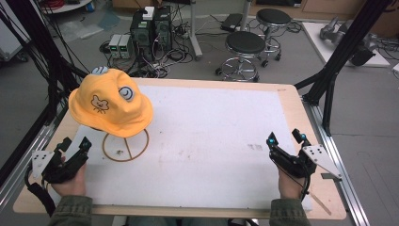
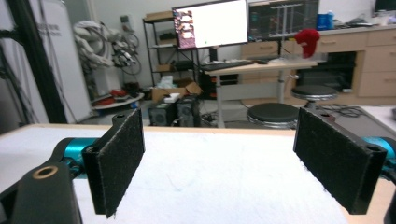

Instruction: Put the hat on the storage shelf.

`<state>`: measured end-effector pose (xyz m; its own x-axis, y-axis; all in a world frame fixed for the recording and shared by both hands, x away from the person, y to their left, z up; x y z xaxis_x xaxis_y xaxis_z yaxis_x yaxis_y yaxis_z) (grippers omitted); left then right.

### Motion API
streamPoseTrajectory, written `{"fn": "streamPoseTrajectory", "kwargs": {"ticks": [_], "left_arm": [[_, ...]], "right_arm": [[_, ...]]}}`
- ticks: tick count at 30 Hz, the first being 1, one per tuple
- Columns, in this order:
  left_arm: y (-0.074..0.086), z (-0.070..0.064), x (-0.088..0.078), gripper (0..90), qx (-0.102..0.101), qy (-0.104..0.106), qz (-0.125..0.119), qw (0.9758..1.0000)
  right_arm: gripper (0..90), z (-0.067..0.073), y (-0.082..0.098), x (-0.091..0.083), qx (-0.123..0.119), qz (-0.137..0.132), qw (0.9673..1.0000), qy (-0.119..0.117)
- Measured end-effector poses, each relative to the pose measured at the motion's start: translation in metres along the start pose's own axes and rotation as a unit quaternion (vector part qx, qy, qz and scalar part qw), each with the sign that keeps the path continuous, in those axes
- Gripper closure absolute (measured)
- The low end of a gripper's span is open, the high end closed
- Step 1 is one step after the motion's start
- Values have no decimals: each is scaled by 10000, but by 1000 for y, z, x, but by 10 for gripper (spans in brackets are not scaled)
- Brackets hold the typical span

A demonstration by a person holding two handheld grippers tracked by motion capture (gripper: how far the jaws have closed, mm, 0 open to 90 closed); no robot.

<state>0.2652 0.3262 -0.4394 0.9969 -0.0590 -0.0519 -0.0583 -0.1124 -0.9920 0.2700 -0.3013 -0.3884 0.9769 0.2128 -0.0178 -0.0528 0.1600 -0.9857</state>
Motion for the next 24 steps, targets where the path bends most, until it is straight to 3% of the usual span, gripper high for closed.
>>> {"fn": "streamPoseTrajectory", "kwargs": {"ticks": [5,10,15,24], "left_arm": [[0,-1,3,336,-17,24,-7,10000],[1,-4,5,335,28,93,20,10000],[1,-4,6,336,24,97,44,9999],[2,-4,4,335,-14,111,75,9999]], "right_arm": [[152,-10,23,-6,148,268,9989,353],[148,-14,35,-6,16,449,9975,553],[142,-12,40,-5,-188,543,9972,489],[130,-15,43,-3,-126,695,9963,484]]}}
Point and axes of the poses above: each handheld gripper's, and its own axes: x roughly forward along the jaws, y roughly out of its underside, z roughly to its left, the point moved 2 cm from there along x, roughly forward along the jaws, and after that the axes turned 4 degrees about x, right-handed, at the moved point
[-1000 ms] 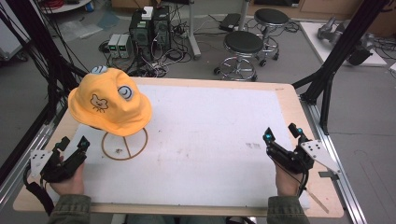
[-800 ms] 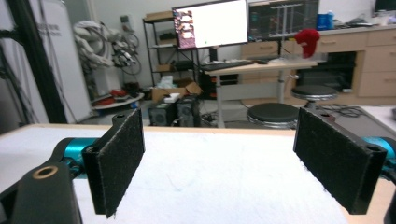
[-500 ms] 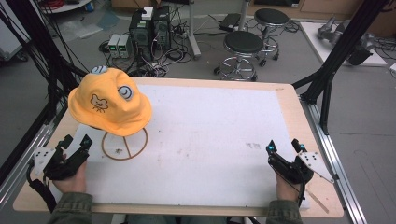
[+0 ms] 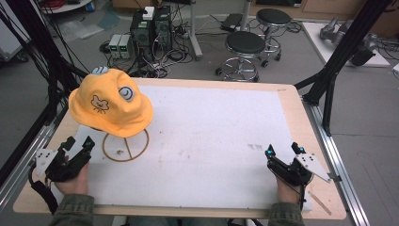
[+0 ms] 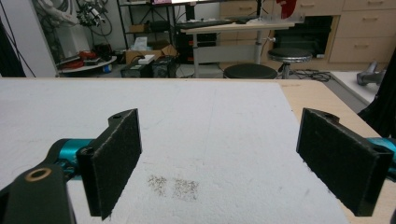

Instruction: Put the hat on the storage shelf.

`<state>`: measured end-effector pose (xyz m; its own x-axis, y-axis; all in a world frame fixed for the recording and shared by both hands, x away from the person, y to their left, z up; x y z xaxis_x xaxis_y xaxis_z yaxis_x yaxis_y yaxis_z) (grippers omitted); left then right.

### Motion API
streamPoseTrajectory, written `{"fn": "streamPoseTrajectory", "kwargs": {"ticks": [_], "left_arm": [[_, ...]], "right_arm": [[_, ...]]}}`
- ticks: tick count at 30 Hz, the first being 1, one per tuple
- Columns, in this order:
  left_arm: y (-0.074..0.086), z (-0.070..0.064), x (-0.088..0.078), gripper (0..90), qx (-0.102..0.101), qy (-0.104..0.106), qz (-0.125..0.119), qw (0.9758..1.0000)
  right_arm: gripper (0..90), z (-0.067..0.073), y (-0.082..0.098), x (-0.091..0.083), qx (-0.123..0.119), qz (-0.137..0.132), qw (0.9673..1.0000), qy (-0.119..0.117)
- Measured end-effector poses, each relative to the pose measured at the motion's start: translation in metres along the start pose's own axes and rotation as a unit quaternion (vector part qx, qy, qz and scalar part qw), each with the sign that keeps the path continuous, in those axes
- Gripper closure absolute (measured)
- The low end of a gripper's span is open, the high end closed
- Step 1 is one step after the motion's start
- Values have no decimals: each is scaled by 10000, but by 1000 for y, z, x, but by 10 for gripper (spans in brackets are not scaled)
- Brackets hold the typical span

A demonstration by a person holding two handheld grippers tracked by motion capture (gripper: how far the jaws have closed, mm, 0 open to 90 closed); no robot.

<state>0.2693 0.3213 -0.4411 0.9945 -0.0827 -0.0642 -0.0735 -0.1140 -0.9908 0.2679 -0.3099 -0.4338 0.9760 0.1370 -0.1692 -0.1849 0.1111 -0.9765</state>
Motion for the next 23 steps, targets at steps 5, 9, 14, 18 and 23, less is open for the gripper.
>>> {"fn": "streamPoseTrajectory", "kwargs": {"ticks": [5,9,14,18,23], "left_arm": [[0,0,0,335,-18,12,16,10000],[1,0,0,334,-28,18,32,10000],[1,0,1,334,-46,43,58,10000],[2,-1,2,334,-66,59,85,9999],[2,-1,3,334,-78,70,89,9999]], "right_arm": [[130,2,1,1,-51,52,10000,-28],[130,3,2,2,-56,112,9999,-63],[129,2,3,3,-31,169,9998,-91],[129,4,4,4,-29,239,9996,-132],[130,4,4,5,-70,251,9995,-156]]}}
Point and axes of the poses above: each handheld gripper's, and its own axes: x roughly forward along the jaws, y roughly out of its underside, z roughly to its left, the point moved 2 cm from there along x, roughly forward along the jaws, and after that the axes turned 4 degrees about x, right-handed, at the moved point
